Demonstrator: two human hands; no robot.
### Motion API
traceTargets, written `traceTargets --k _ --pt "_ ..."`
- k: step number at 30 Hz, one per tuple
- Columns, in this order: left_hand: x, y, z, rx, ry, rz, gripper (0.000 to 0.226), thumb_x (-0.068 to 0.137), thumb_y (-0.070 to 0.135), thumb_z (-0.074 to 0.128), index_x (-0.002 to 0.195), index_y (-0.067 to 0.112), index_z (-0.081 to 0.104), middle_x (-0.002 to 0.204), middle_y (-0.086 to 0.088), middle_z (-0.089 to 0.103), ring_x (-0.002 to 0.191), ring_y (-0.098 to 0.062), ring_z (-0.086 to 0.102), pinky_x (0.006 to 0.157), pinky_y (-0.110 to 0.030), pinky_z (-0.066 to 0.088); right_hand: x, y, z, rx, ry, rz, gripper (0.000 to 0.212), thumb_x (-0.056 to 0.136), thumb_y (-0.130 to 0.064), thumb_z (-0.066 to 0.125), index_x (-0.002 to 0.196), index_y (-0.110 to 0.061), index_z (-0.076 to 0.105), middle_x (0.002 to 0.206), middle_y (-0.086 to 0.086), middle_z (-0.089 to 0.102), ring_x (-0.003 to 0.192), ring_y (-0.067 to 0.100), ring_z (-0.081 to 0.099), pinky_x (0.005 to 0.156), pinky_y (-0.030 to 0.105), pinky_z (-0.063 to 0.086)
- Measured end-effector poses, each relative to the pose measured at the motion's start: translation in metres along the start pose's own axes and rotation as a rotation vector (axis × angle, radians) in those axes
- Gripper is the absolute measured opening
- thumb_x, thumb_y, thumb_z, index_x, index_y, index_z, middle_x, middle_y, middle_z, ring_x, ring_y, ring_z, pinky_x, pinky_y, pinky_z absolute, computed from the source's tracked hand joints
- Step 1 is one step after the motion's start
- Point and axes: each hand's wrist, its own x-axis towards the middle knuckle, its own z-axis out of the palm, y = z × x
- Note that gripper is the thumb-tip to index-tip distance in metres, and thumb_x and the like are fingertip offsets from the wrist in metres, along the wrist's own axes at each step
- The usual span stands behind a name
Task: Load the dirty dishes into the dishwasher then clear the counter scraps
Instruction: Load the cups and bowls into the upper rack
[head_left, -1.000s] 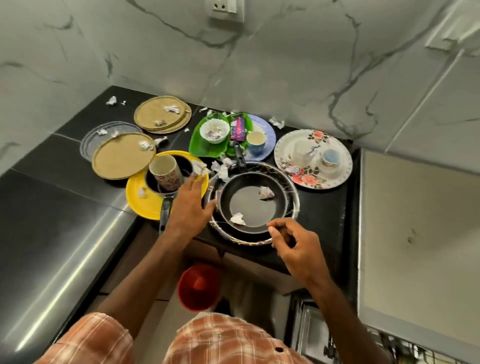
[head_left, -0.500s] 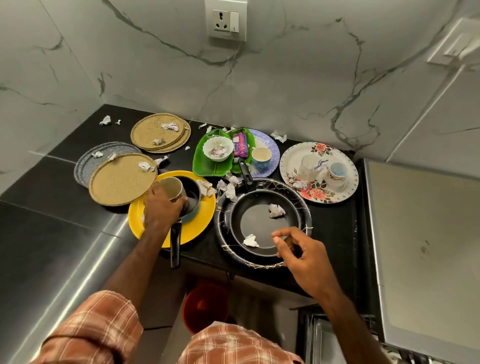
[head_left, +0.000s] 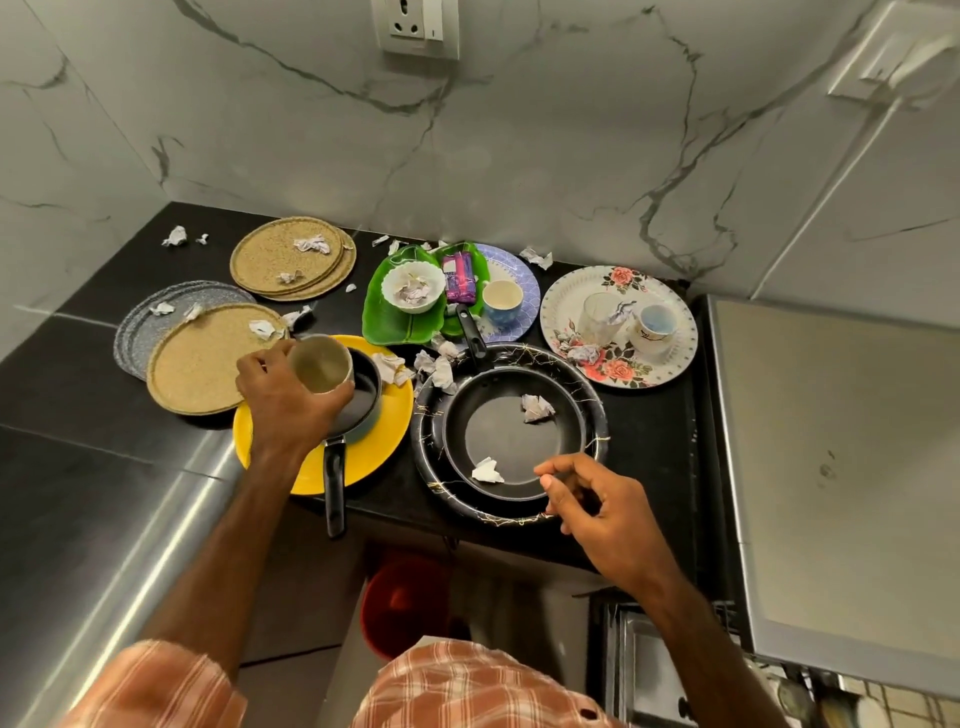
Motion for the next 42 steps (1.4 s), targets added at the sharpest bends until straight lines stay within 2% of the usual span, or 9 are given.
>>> traceTargets --k 5,9,12,14,18,26,33,39,42 --pt "-0.038 0.07 -0.024 -0.18 -0.2 0.276 0.084 0.062 0.052 0.093 0.132 0.027 0.054 0.128 -0.002 0.046 0.123 -0.02 0.044 0.095 -0.033 0.045 -0.013 -0.002 -0.017 0.111 0.071 0.035 0.016 0.102 -0.021 0.065 0.115 -0.025 0.072 0.086 0.002 0.073 0.082 0.02 0.073 0.065 0.029 0.062" --pt "-0.081 0.133 -0.001 -0.499 -0.56 0.235 0.079 0.062 0.063 0.086 0.13 0.031 0.059 0.126 0.003 0.057 0.111 -0.013 0.062 0.09 -0.034 0.057 -0.027 0.0 -0.036 0.361 0.233 0.11 0.02 0.102 -0.023 0.062 0.119 -0.02 0.07 0.095 0.011 0.075 0.077 0.024 0.071 0.067 0.031 0.06" --pt "-0.122 0.175 0.037 -0.657 -0.83 0.154 0.073 0.063 0.05 0.09 0.128 0.031 0.063 0.123 0.001 0.068 0.111 -0.018 0.068 0.092 -0.043 0.058 -0.044 0.01 -0.059 0.64 0.33 0.292 0.038 0.096 -0.042 0.058 0.128 -0.021 0.064 0.115 0.01 0.075 0.1 0.027 0.074 0.08 0.037 0.063" --pt "-0.156 0.207 0.059 -0.711 -0.999 0.143 0.071 0.063 0.043 0.092 0.127 0.027 0.064 0.119 -0.001 0.072 0.11 -0.019 0.069 0.088 -0.034 0.058 -0.068 0.023 -0.079 0.877 0.347 0.394 0.051 0.096 -0.053 0.059 0.135 -0.019 0.061 0.126 0.012 0.072 0.116 0.03 0.07 0.091 0.045 0.061" --pt "-0.213 0.255 0.089 -0.673 -1.318 0.251 0.063 0.072 0.023 0.09 0.127 0.023 0.062 0.117 0.005 0.073 0.111 -0.011 0.068 0.088 -0.027 0.057 -0.136 0.047 -0.117 1.163 0.502 0.412 0.068 0.087 -0.049 0.068 0.14 -0.009 0.058 0.134 0.023 0.066 0.122 0.037 0.065 0.092 0.045 0.061" --pt "-0.3 0.306 0.16 -0.363 -1.79 0.455 0.084 0.066 0.035 0.089 0.14 0.041 0.05 0.139 0.011 0.057 0.129 -0.008 0.056 0.106 -0.038 0.051 -0.261 0.079 -0.149 1.27 0.826 0.408 0.053 0.092 -0.026 0.073 0.137 -0.003 0.058 0.131 0.023 0.068 0.119 0.036 0.067 0.099 0.044 0.057" --pt "-0.372 0.322 0.218 -0.036 -1.686 0.636 0.067 0.081 0.044 0.081 0.141 0.037 0.051 0.136 0.009 0.059 0.118 -0.009 0.06 0.105 -0.042 0.051 -0.335 0.152 -0.134 1.194 1.134 0.673 0.055 0.09 -0.037 0.073 0.137 -0.014 0.057 0.127 0.021 0.069 0.117 0.039 0.068 0.097 0.049 0.059" --pt "-0.412 0.318 0.224 0.139 -1.738 0.749 0.046 0.089 0.046 0.072 0.133 0.036 0.061 0.13 0.015 0.06 0.119 -0.008 0.059 0.102 -0.028 0.047 -0.391 0.234 -0.106 1.171 1.122 1.077 0.07 0.085 -0.042 0.081 0.137 -0.007 0.05 0.127 0.024 0.063 0.108 0.037 0.071 0.074 0.039 0.063" --pt "-0.427 0.313 0.22 0.167 -1.723 0.743 0.036 0.092 0.042 0.07 0.127 0.036 0.063 0.113 0.02 0.058 0.104 0.0 0.058 0.085 -0.013 0.044 -0.412 0.259 -0.091 1.075 1.07 1.261 0.064 0.085 -0.05 0.079 0.126 -0.003 0.061 0.116 0.021 0.068 0.097 0.036 0.072 0.073 0.043 0.064"
